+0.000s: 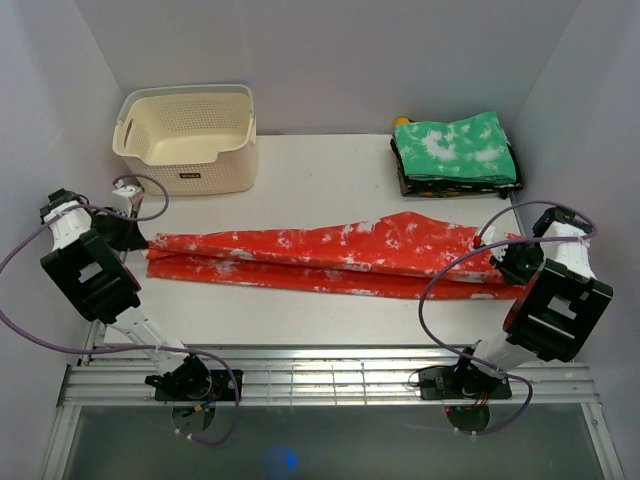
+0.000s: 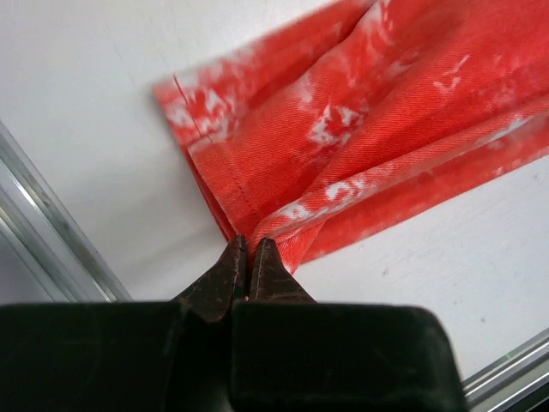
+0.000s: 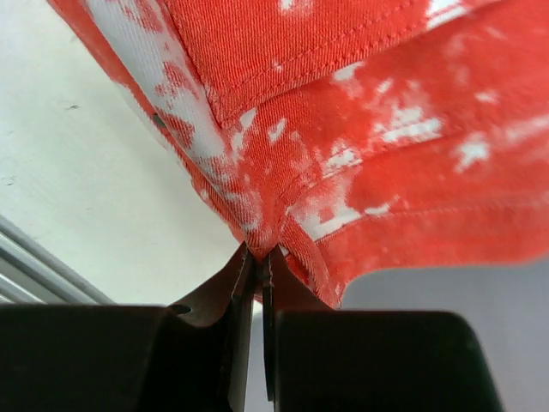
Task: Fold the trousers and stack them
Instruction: Fold the trousers
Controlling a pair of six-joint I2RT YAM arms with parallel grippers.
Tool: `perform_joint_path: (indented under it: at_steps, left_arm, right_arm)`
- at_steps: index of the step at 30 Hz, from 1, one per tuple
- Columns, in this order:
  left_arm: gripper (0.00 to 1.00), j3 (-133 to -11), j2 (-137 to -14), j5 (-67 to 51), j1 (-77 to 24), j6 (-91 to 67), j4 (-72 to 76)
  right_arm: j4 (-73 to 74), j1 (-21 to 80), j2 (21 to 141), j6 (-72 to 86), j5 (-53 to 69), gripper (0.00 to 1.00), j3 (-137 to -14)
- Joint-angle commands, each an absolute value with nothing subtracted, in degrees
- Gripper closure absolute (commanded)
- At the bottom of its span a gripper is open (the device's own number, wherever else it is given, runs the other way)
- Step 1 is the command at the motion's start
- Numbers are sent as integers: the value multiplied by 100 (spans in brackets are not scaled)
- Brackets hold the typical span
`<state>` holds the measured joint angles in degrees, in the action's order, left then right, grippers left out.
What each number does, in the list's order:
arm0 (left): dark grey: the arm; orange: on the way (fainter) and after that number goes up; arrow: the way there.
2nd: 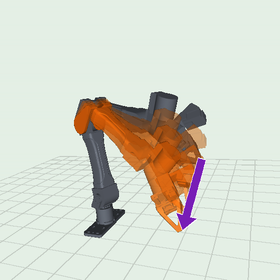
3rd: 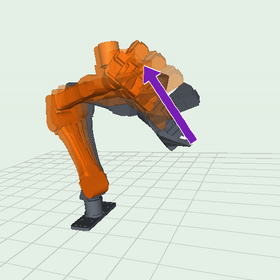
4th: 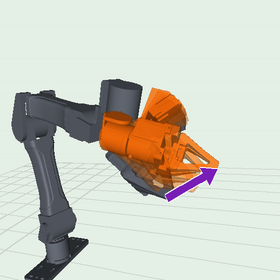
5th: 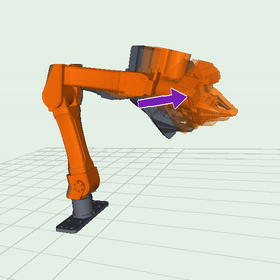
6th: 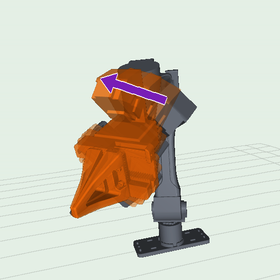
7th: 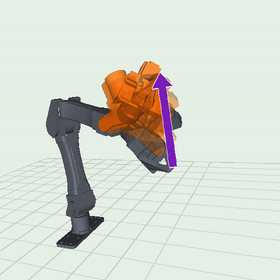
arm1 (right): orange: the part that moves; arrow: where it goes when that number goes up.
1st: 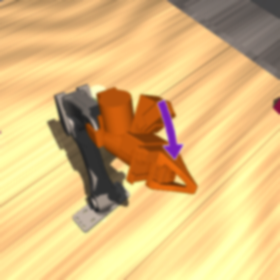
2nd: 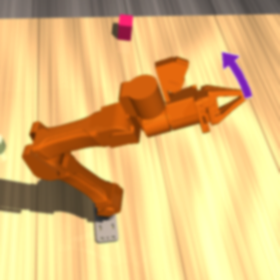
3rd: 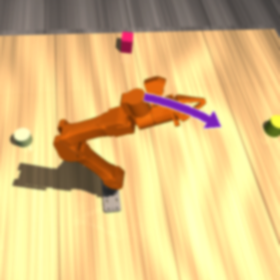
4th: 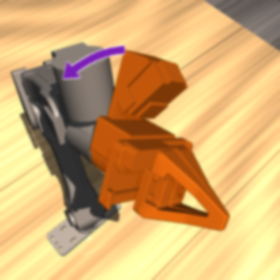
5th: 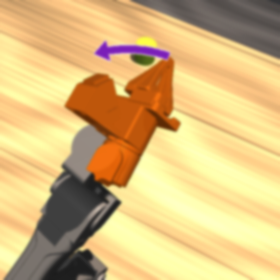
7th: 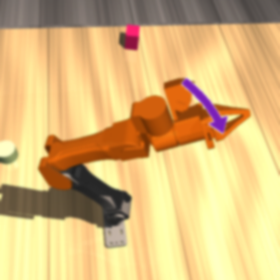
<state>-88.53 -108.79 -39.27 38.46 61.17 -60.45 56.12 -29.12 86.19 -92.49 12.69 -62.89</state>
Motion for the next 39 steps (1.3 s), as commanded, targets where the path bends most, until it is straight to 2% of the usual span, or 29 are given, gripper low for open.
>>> perform_joint_path:
  at_steps: [1, 6, 7, 10, 11, 12, 13, 14, 16, 17, 25, 27, 30, 32, 36, 39]
  left_arm:
    - [100, -7897, -10678, -2974, 4341, 7082, -5302]
    - [100, -7585, -10863, -2883, 4395, 7111, -5194]
    - [83, -7585, -10855, -2996, 4395, 7067, -5203]
    - [61, -7690, -10680, -3355, 4386, 7101, -5466]
    - [45, -7804, -10600, -3453, 4386, 7093, -5650]
    - [33, -7874, -10521, -3567, 4403, 7075, -5738]
    - [23, -7953, -10373, -3664, 4395, 7049, -5835]
    - [2, -8172, -10301, -3883, 4403, 6962, -6080]
    - [2, -8384, -10161, -4060, 4403, 6777, -6283]
    - [2, -8463, -10004, -4165, 4403, 6550, -6362]
    - [2, -8008, -9378, -3815, 4333, 4906, -5424]
    - [6, -7963, -9404, -3588, 4333, 4599, -5397]
    - [29, -7779, -9518, -3375, 4315, 4281, -5361]
    - [43, -7534, -9527, -3410, 4307, 4298, -5431]
    - [51, -6936, -9404, -3603, 4254, 4263, -5239]
    - [51, -6636, -9404, -3516, 4105, 4158, -4932]
  right_arm:
    - [4416, -3129, 8718, -9650, 134, 92, -5244]
    - [4078, -3103, 9008, -9423, 18, 92, -5088]
    - [4122, -3094, 9174, -9326, 26, 92, -5167]
    - [4507, -3076, 9412, -9080, 96, 91, -5711]
    - [4604, -3076, 9430, -9062, 123, 74, -5826]
    - [4675, -3076, 9431, -9035, 149, 62, -6019]
    - [4780, -3076, 9405, -9026, 193, 46, -6108]
    - [4990, -3067, 9378, -9035, 237, 25, -6178]
    - [5228, -3059, 9299, -9070, 377, 7, -6433]
    - [5464, -3041, 9273, -9062, 439, 5, -6547]
    - [6960, -2251, 9351, -7859, 1598, 6, -8085]
    - [7049, -1900, 9378, -7473, 1652, 8, -8226]
    - [6892, -1504, 9422, -6929, 1583, 14, -8157]
    - [6593, -1293, 9501, -6646, 1486, 23, -8060]
    - [6311, -1073, 9773, -5935, 1293, 33, -7771]
    - [6074, -984, 9887, -5679, 1134, 40, -7481]
